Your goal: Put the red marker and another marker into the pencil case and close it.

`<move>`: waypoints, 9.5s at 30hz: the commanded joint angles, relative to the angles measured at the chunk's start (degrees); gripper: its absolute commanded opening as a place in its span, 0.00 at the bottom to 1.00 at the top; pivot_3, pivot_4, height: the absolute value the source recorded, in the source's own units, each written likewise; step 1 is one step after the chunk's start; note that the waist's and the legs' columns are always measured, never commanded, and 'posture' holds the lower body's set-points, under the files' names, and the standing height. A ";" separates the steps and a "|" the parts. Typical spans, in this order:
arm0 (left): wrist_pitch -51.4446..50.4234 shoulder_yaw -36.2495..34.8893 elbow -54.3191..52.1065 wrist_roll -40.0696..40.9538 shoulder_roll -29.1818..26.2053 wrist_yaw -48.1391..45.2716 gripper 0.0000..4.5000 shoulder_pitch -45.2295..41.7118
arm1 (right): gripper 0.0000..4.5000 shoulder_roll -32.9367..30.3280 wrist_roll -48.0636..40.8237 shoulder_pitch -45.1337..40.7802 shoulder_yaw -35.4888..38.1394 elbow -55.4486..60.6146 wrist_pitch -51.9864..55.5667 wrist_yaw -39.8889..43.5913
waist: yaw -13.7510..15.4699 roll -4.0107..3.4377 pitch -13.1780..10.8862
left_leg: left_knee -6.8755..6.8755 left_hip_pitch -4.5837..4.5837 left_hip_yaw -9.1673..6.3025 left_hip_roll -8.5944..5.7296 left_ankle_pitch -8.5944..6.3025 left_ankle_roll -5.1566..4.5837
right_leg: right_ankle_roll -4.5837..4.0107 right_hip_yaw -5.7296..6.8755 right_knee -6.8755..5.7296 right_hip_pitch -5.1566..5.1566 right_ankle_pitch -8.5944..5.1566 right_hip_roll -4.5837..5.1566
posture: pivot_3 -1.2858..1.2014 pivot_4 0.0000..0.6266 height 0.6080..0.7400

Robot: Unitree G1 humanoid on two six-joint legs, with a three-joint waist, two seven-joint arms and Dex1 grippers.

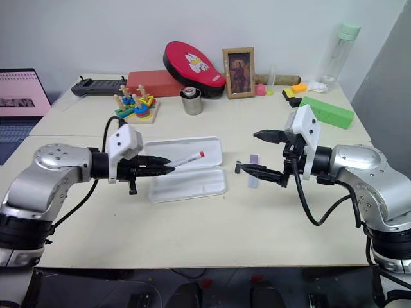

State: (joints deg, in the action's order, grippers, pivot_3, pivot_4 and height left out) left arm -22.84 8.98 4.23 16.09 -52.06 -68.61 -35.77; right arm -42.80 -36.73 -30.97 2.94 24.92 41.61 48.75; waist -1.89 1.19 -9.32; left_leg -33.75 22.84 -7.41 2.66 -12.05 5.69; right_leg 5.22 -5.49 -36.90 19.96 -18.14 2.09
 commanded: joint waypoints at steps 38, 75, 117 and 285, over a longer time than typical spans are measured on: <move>15.52 6.01 21.40 -15.30 12.07 -5.76 0.77 -11.62 | 1.00 -1.37 -5.43 5.50 4.85 10.43 5.40 -9.36 | 0.04 0.03 0.02 | -0.05 0.03 -0.02 0.00 0.01 -0.02 | -0.02 0.01 -0.08 -0.02 -0.01 0.00 | 0.52 0.24 1.00; -4.83 -11.28 -8.39 9.68 12.26 0.72 1.00 2.21 | 0.90 37.07 24.60 1.79 -9.20 -17.33 22.69 -53.06 | -1.23 0.13 0.16 | -0.01 -0.12 -0.09 0.00 0.03 -0.04 | -0.04 0.03 -0.25 0.01 0.01 -0.02 | 0.52 0.24 1.00; -13.79 -45.67 -25.57 18.31 -0.33 5.20 1.00 46.72 | 0.24 19.81 27.61 -23.41 -37.85 -23.01 -4.38 4.47 | -2.13 0.10 0.07 | 0.34 -0.27 -0.02 0.07 0.02 -0.02 | -0.24 0.03 -0.08 0.29 -0.12 0.00 | 0.52 0.24 1.00; -15.54 -37.13 -30.42 27.70 2.26 13.94 1.00 41.86 | 0.06 26.50 37.89 -23.24 -34.23 -41.12 -9.12 10.07 | -2.32 0.15 0.11 | 0.82 -0.38 -0.01 0.09 0.17 0.42 | -0.41 0.04 -0.23 0.22 -0.17 -0.02 | 0.52 0.24 1.00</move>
State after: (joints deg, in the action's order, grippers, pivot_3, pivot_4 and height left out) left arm -38.44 -26.73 -24.44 42.75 -49.29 -55.04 6.41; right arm -16.22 1.05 -52.58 -33.39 -16.64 33.21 58.65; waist -4.22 1.34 -9.21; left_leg -32.93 22.46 -7.43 2.75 -11.88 6.11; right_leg 4.81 -5.45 -37.13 20.18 -18.32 2.07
